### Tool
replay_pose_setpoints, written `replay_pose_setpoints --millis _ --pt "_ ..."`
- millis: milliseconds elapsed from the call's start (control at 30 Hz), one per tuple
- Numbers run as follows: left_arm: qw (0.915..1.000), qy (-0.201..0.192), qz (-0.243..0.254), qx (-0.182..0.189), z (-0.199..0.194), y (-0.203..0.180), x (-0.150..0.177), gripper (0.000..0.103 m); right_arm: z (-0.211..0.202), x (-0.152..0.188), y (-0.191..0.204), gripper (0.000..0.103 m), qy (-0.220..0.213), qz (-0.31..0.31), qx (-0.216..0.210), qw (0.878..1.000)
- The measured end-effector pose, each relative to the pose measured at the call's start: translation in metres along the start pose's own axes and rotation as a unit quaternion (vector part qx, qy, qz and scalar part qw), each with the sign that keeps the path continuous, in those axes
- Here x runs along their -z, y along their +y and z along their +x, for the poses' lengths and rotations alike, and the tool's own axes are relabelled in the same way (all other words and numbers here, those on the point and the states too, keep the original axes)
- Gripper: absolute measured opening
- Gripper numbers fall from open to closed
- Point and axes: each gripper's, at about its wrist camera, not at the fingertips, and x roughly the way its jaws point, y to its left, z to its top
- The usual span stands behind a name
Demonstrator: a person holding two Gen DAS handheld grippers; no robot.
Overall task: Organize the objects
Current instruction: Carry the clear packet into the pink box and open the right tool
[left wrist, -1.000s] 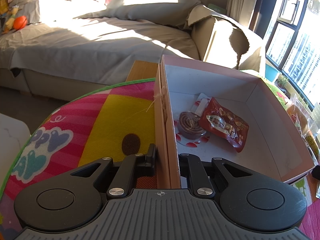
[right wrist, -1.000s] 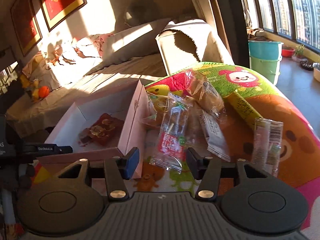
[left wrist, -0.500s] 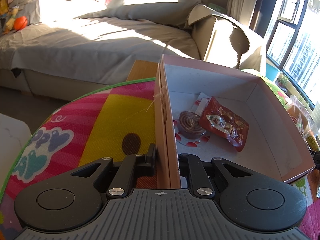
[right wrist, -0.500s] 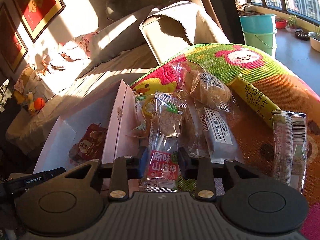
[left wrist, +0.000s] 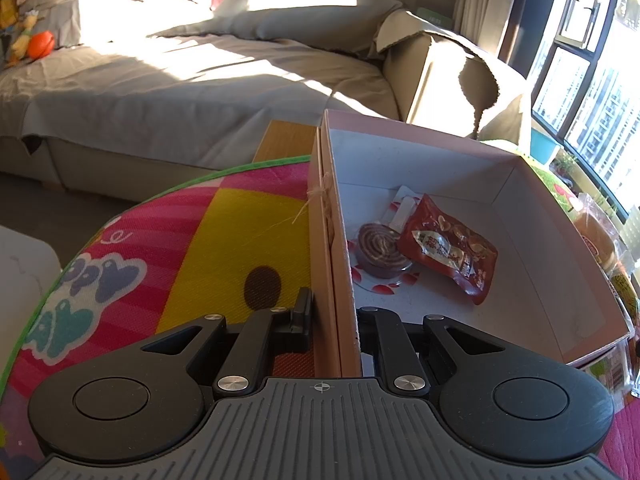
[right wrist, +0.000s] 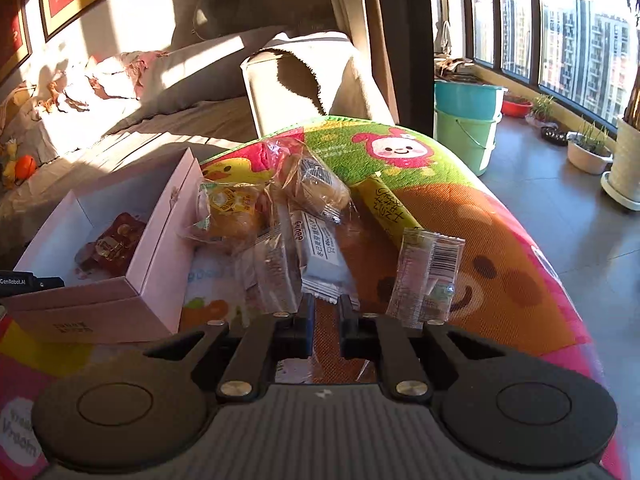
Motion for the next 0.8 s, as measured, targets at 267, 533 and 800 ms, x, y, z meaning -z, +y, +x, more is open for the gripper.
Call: replay_pose_setpoints --millis 267,533,800 --pt "1.0 0.0 0.0 0.0 0.0 0.0 0.0 0.014 0.001 0.001 0.04 0.046 -0.024 -0.11 -0.028 0.993" --pt "1.0 0.0 0.001 0.0 0.0 -0.001 0.0 0.014 0.024 0.008 0.055 0.035 0.007 -0.136 -0.014 0.991" --pt "1.0 0.0 0.0 0.0 0.0 0.0 0.0 0.014 0.0 0.02 0.043 0.027 0.07 -0.096 -0.07 0.99"
